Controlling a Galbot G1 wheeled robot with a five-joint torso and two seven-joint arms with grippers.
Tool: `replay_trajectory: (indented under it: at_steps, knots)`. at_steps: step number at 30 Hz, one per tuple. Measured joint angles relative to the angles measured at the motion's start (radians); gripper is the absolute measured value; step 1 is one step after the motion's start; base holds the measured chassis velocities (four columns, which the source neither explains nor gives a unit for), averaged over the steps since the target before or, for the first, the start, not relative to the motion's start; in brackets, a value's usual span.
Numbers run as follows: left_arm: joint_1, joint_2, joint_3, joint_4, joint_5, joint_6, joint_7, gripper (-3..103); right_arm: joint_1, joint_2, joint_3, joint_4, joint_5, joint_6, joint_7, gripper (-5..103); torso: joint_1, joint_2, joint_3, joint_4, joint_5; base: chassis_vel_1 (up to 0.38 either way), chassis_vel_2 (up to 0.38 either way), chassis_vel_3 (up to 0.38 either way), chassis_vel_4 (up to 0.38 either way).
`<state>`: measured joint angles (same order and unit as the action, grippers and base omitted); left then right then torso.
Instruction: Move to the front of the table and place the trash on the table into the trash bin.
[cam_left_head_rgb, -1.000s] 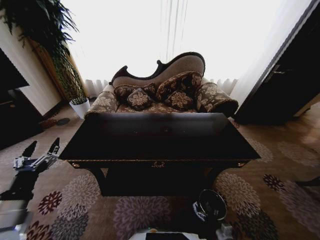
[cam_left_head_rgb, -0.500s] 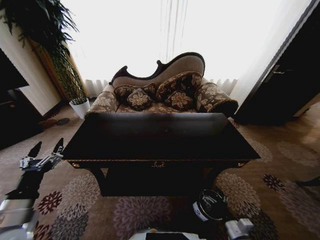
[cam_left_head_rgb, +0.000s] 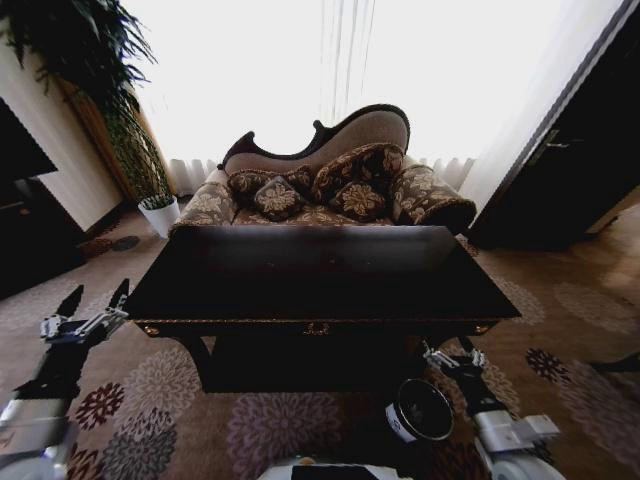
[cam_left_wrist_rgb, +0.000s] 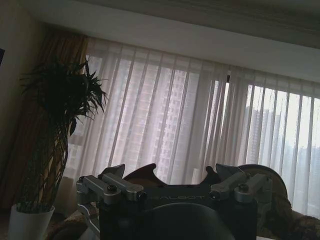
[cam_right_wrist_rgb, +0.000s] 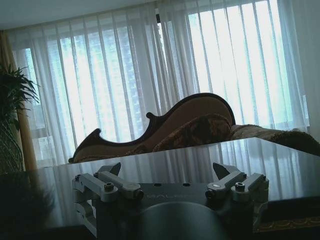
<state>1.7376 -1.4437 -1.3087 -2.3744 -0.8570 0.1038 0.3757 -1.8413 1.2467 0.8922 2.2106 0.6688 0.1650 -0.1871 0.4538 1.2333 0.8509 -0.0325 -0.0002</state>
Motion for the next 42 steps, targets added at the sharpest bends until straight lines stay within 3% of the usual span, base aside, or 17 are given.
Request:
replay_trajectory:
  at_steps: [5,8,13,15,30,42]
  knots:
    - [0.029,-0.003,0.013,-0.021,0.022,0.011,-0.016,100,0.082,-0.083,0.013,0.026,0.069,-0.029,0.056,100,0.000,0.000,0.000,-0.0001,0.0001,0.000,0.000,0.000,0.000]
    - [0.057,-0.005,0.043,-0.053,0.057,0.026,-0.045,100,0.169,-0.176,0.022,0.042,0.131,-0.045,0.120,100,0.000,0.000,0.000,0.0004,0.0000,0.000,0.000,0.000,0.000]
    - [0.080,0.013,0.054,-0.065,0.076,0.029,-0.055,100,0.209,-0.231,0.029,0.034,0.151,-0.045,0.124,100,0.000,0.000,0.000,0.0002,0.0000,0.000,0.000,0.000,0.000]
    - [0.084,0.028,0.059,-0.061,0.082,0.029,-0.061,100,0.217,-0.256,0.029,0.011,0.118,-0.020,0.111,100,0.000,0.000,0.000,0.0001,0.0001,0.000,0.000,0.000,0.000]
    - [0.101,0.024,0.085,-0.072,0.112,0.022,-0.063,100,0.240,-0.301,0.003,-0.037,-0.031,0.050,0.003,100,0.000,0.000,0.000,0.0001,0.0000,0.000,0.000,0.000,0.000]
    - [0.098,0.021,0.085,-0.074,0.113,0.014,-0.056,100,0.229,-0.294,0.005,-0.024,0.003,0.018,0.007,100,0.000,0.000,0.000,0.0001,-0.0001,0.000,0.000,0.000,0.000]
